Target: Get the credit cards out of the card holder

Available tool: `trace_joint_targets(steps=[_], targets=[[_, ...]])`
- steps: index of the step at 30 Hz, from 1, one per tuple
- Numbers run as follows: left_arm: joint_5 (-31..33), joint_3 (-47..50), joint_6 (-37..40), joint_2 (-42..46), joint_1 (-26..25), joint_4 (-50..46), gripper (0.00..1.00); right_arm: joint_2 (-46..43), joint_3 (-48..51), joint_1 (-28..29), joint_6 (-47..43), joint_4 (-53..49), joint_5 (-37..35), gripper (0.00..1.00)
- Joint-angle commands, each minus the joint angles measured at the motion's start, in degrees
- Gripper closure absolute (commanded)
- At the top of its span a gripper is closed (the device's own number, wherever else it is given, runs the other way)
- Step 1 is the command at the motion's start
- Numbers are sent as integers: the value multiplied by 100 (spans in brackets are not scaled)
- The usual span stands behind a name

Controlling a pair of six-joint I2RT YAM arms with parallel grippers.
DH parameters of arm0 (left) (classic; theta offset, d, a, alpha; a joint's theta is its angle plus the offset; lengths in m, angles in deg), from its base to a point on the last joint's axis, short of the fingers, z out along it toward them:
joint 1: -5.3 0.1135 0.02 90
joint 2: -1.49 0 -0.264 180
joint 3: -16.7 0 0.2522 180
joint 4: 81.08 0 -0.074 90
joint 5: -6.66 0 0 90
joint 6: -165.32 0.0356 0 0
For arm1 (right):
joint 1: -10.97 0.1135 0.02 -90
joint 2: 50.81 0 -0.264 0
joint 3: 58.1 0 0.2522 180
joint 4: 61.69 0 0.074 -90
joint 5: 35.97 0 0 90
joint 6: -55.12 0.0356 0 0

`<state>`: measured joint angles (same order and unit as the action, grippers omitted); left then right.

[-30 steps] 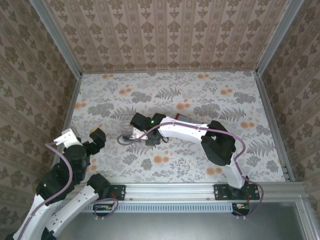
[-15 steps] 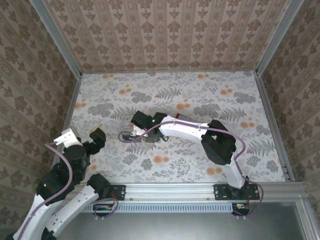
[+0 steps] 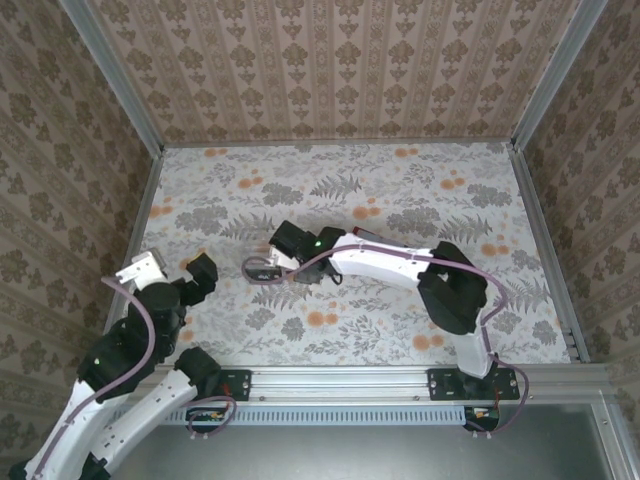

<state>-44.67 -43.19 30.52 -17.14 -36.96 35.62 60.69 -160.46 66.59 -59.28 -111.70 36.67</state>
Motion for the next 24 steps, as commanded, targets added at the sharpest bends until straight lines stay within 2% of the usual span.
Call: trace_joint_targets(steps=[1, 6, 9, 16, 17, 18, 19, 20, 24], targets=[[-206, -35, 194, -297, 44, 205, 0, -816, 347, -33, 500, 641, 59, 61], [-447, -143, 241, -953, 70, 418, 0, -1794, 1213, -166, 1122, 1391, 43, 58], [-568, -226, 294, -1462, 134, 587, 0, -2534, 1993, -375, 1557, 1952, -4, 50], [-1292, -405, 426, -2847, 729, 1092, 0, -4116, 3697, -1392, 2442, 2842, 172, 36], [-1313, -457, 403, -3050, 812, 1091, 0, -4324, 3957, -1533, 2549, 3014, 181, 31], [-1313, -536, 395, -3284, 914, 1071, 0, -4561, 4235, -1705, 2686, 3248, 143, 23], [-1294, -631, 438, -3509, 995, 1044, 0, -4809, 4525, -1856, 2855, 3508, -12, 8], [-1257, -694, 515, -3690, 1080, 1058, 0, -5011, 4769, -1975, 3008, 3716, -175, 0], [-1156, -789, 1053, -4374, 1568, 1473, 0, -5585, 5422, -2622, 3392, 4164, -520, 0]])
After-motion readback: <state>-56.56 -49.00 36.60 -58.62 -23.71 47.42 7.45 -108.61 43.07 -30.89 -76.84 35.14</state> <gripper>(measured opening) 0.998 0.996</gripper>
